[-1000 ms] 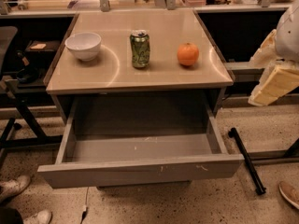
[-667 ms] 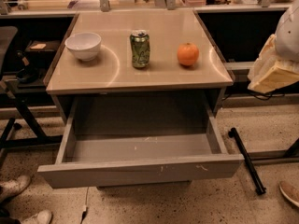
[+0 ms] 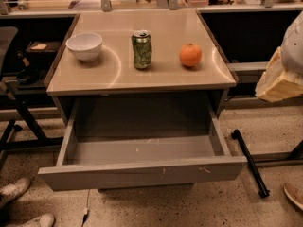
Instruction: Close top drawer
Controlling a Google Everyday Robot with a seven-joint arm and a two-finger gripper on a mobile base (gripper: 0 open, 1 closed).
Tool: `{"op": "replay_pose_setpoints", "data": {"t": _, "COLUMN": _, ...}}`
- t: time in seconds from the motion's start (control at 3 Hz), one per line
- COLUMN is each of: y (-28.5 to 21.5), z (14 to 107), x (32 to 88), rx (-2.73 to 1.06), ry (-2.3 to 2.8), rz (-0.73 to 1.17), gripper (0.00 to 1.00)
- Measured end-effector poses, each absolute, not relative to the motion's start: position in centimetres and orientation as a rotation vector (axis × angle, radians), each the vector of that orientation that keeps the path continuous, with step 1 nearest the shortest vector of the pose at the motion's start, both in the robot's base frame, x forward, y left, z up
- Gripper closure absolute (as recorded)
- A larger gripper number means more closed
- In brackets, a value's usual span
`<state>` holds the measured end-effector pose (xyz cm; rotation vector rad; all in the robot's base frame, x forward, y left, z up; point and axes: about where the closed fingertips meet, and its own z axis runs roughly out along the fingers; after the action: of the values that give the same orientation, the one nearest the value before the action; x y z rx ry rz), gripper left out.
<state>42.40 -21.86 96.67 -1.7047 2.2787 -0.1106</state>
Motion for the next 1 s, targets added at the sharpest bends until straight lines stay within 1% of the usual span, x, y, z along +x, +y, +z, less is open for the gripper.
{"op": "replay_pose_setpoints", "data": {"t": 0.33, "y": -22.2, "z": 93.9, "x": 40.0, "rx": -1.718, "ry": 2.337, "rz": -0.185, "gripper": 1.00}}
{"op": "replay_pose_setpoints", "data": {"t": 0.67, "y": -23.1, "z": 87.7, "x": 37.9, "rx": -1.749, "ry": 2.435, "rz": -0.142, "gripper": 1.00}}
{"op": "replay_pose_setpoints", "data": {"t": 1.0, "y": -23.7, "z": 82.7, "x": 36.5, "rx": -1.757, "ry": 2.511, "rz": -0.057, "gripper": 1.00}}
